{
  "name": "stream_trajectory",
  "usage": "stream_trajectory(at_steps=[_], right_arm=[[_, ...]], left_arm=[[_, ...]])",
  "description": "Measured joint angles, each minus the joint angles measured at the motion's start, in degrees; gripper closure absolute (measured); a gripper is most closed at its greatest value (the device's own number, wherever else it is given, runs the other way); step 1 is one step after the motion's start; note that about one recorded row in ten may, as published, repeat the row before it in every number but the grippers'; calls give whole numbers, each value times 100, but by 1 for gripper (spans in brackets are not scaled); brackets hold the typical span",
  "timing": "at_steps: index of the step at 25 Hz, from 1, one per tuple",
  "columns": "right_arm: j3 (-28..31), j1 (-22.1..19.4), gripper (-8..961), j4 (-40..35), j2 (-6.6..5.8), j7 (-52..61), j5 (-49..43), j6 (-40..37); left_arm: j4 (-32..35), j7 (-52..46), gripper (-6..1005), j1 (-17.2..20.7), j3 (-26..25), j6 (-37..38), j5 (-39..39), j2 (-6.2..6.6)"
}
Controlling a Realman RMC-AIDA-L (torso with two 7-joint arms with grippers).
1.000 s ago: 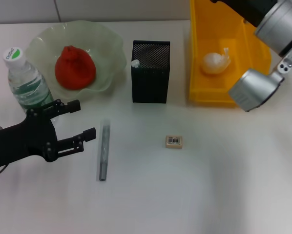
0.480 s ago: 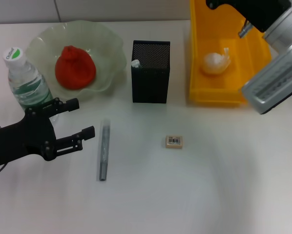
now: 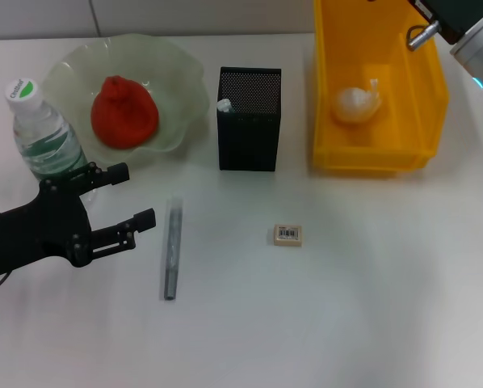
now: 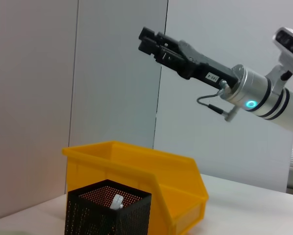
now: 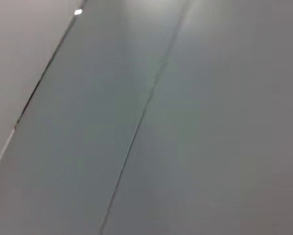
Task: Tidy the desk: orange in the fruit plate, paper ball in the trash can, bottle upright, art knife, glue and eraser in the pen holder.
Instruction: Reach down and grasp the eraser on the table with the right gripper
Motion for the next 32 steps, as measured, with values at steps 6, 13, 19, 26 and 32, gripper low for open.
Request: stream_trajectory(at_steps=[6,13,19,26,32], right_arm=[[-33,1,390,79,-21,1562,-165,2],[74,-69,391,183,-148,3000,-1325,-342],[372,-186,391,392,-264,3302,-1779,-1237],[1502,-391,390,285,-347,4280,-3510,-2413],[1966,-403,390,-55,-400,4948,-4813,-2654]], left_arm=[[11,13,201,-6,0,-2,0,0],[-39,293,201,-7,-7,-6,0,-13],[-43,392,200,2,-8,33,3,-63],[-64,426,201,53,-69,125,-3,-90],[-277,562,201,-107,-79,218,-57,-108]])
